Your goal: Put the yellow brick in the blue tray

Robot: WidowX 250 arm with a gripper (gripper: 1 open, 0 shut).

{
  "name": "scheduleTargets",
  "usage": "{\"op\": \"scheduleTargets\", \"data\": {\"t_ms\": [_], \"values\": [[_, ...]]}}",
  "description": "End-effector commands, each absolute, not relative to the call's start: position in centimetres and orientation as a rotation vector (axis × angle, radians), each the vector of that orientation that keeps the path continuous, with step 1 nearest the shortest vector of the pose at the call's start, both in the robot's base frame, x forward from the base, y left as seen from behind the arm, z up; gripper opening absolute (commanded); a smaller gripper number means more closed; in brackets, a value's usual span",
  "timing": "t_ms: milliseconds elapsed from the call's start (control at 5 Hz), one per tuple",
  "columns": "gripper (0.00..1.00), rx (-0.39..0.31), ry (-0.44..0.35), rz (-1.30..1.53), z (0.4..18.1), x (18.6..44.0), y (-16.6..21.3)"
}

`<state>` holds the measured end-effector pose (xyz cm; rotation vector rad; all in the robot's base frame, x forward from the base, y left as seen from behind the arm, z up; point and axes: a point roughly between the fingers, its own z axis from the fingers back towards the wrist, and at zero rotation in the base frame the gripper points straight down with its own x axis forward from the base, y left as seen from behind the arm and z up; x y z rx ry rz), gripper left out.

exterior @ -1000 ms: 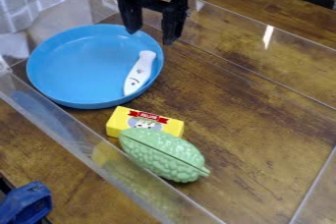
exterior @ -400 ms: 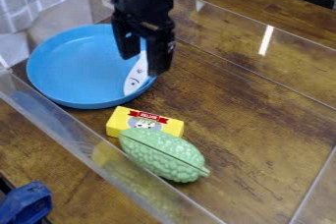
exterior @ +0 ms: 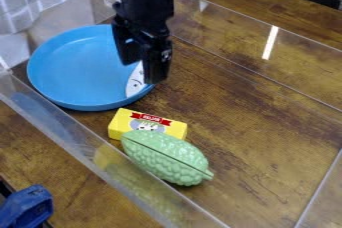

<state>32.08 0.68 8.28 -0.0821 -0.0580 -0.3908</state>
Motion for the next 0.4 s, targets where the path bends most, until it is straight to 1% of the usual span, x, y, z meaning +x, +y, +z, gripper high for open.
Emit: {"op": "scheduleTargets", "data": {"t_ms": [0, 200], "values": [[1.0, -0.054, -0.132, -0.38, 11.17, 33.36, 1.8], [1.0, -0.056, -0.131, -0.465, 11.13, 33.11, 1.32]]}}
